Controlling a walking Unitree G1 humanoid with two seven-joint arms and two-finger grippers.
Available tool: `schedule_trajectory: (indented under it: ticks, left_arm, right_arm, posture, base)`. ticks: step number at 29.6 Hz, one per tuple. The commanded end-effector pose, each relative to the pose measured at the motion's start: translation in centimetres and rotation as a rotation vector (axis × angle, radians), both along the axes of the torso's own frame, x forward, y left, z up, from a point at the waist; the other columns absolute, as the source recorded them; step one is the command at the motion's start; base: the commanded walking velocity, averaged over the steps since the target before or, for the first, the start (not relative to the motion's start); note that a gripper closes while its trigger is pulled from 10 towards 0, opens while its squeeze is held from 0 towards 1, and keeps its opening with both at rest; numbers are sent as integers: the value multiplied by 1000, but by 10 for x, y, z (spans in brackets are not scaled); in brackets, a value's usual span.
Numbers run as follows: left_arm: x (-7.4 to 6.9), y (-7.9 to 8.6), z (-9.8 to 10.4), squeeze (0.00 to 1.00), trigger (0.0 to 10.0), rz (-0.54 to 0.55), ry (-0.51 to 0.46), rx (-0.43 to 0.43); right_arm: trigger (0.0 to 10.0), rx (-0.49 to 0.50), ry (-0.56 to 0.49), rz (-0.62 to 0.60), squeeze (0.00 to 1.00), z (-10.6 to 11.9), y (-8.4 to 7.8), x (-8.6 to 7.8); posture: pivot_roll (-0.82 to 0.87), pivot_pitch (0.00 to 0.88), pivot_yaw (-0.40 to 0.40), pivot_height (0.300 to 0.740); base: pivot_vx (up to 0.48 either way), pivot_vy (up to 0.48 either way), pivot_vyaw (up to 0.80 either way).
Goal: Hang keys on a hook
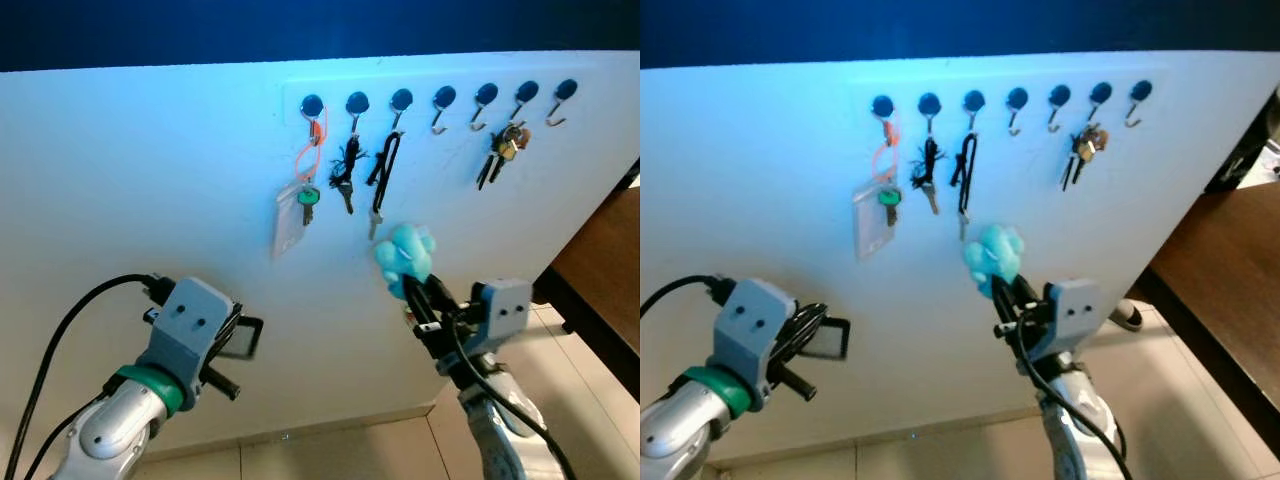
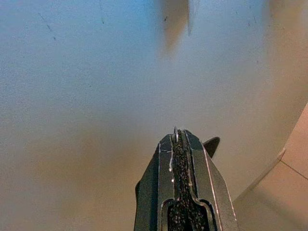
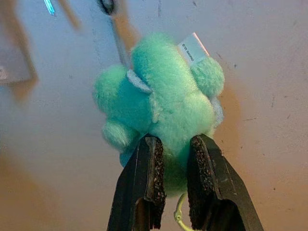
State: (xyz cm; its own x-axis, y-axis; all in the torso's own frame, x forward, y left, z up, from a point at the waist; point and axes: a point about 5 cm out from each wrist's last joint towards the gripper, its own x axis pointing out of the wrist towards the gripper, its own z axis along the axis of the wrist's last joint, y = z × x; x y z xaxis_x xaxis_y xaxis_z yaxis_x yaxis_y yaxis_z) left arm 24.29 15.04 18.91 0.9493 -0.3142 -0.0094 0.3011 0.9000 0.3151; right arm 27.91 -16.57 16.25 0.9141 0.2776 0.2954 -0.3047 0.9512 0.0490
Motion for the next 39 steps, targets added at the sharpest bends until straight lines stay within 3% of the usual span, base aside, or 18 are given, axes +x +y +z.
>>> schedule_trajectory:
  ticks: [1,5,13,21,25,29,39]
  left_arm:
    - [5,0,-1,0,10000,21,-5,5]
    - [7,-2,0,0,10000,22,-12,5]
    - [13,-6,-1,0,10000,10,-14,3]
    - [17,-9,1,0,10000,9,-26,0]
    - [20,-10,1,0,10000,14,-35,1]
    - [21,-11,1,0,10000,15,-40,6]
    - [23,-13,-1,0,10000,3,-39,9]
  right_arm:
    - [10000,-16,-7,-2,0,1,1,-4]
    - [10000,-28,-26,-9,0,4,2,-3]
    - [10000,-65,-190,-53,0,49,-5,-13]
    - [10000,-90,-315,-52,0,82,-5,-6]
    - [10000,-131,-441,-18,0,115,-2,6]
    - [10000,-154,-533,24,0,142,3,7]
    - [10000,-193,-624,75,0,165,8,5]
  posture:
    - [33,83,79,740]
    - [32,83,79,740]
    - [7,83,98,740]
    - [11,77,103,740]
    - [25,67,104,740]
    - [34,59,105,740]
    - [34,53,115,740]
  base:
    - [0,0,0]
    - [0,0,0]
    - [0,0,0]
    - [0,0,0]
    - [0,0,0]
    - [0,0,0]
    - [0,0,0]
